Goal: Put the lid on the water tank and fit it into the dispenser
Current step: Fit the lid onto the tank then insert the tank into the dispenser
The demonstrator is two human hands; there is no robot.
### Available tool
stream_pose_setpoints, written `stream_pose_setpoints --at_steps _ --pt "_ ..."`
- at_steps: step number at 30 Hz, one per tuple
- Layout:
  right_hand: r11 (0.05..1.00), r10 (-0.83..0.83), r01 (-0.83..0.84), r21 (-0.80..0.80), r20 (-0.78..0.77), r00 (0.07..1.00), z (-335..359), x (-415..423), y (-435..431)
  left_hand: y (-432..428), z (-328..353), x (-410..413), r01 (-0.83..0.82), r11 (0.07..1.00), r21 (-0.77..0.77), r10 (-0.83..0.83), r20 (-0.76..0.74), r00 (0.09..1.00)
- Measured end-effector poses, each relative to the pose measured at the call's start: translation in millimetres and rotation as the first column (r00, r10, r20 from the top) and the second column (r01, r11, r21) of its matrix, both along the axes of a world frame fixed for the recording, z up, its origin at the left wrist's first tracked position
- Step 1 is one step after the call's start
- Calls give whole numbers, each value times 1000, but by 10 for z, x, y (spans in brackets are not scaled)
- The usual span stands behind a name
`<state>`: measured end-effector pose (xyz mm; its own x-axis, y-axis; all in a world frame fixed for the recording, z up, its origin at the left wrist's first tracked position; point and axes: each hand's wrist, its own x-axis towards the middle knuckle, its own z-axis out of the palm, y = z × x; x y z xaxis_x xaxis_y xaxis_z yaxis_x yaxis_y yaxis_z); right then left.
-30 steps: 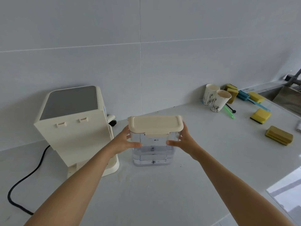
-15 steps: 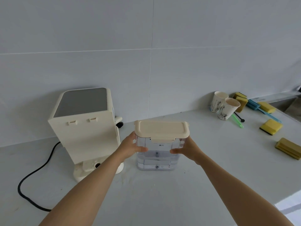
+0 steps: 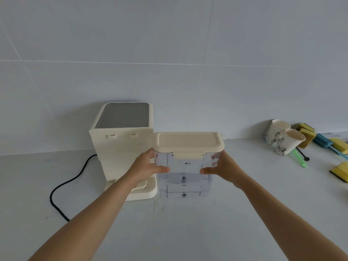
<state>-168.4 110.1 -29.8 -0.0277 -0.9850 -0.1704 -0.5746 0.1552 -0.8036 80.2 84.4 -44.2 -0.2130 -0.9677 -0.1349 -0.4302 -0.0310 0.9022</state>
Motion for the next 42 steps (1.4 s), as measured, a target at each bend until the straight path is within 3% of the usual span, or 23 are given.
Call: stream_pose_setpoints --at_steps 8,16,28,42 --pt "989 142 -138 -61 69 988 264 561 -179 156 382 523 -95 995 -18 93 -64 994" --pt "974 212 -205 -95 66 975 362 1154 -394 88 604 1093 -156 988 10 156 -29 987" --pt "980 197 -191 -61 114 974 317 1648 -678 -132 615 1522 -151 987 56 154 -61 986" --pt "994 112 -112 -12 140 984 -15 1728 -686 -270 386 1554 -89 990 111 89 8 996"
